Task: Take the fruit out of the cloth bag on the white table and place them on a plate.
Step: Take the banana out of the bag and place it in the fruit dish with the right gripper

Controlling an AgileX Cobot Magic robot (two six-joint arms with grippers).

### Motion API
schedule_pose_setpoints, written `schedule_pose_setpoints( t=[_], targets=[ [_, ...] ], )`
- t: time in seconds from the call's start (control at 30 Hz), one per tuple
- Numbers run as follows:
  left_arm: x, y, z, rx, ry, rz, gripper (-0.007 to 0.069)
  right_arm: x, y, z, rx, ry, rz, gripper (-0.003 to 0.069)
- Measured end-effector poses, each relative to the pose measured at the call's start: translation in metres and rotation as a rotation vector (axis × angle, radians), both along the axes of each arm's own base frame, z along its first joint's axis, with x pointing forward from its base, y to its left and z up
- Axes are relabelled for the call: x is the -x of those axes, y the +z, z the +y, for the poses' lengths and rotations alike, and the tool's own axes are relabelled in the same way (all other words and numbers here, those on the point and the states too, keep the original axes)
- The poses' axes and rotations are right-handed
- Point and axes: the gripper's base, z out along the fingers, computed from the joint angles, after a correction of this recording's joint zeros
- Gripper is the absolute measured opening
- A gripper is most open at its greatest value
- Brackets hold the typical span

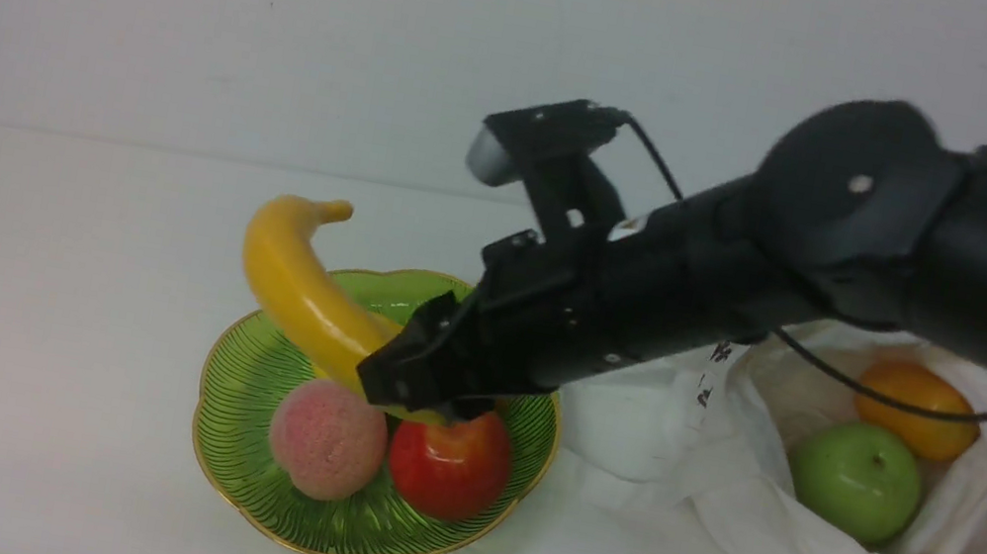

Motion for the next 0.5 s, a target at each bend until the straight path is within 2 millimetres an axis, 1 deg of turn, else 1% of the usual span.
schedule_pose_setpoints(
  t=[0.1, 0.13, 0.2, 0.23, 0.27, 0.3, 0.37, 0.5],
  targets=[
    [0.0, 0.0, 0.0, 0.0, 0.0, 0.0, -0.0008, -0.01, -0.024, 0.021, 0.035, 0.031, 0.024, 0.0268],
    [0.0, 0.0, 0.0, 0.0, 0.0, 0.0, -0.0008, -0.011, -0.027, 0.022, 0.041, 0.033, 0.027, 0.0268],
    [0.0, 0.0, 0.0, 0.0, 0.0, 0.0, -0.0008, -0.012, -0.047, 0.032, 0.083, 0.059, 0.04, 0.0268],
    [0.0, 0.0, 0.0, 0.0, 0.0, 0.0, -0.0008, -0.013, -0.053, 0.034, 0.101, 0.067, 0.038, 0.0268],
    [0.0, 0.0, 0.0, 0.0, 0.0, 0.0, -0.0008, -0.013, -0.055, 0.034, 0.105, 0.068, 0.039, 0.0268],
    [0.0, 0.0, 0.0, 0.0, 0.0, 0.0, -0.0008, -0.014, -0.062, 0.035, 0.127, 0.074, 0.036, 0.0268],
    [0.0, 0.0, 0.0, 0.0, 0.0, 0.0, -0.0008, -0.015, -0.066, 0.036, 0.135, 0.073, 0.036, 0.0268],
    [0.0, 0.0, 0.0, 0.0, 0.0, 0.0, -0.0008, -0.015, -0.066, 0.037, 0.134, 0.075, 0.021, 0.0277]
  ],
)
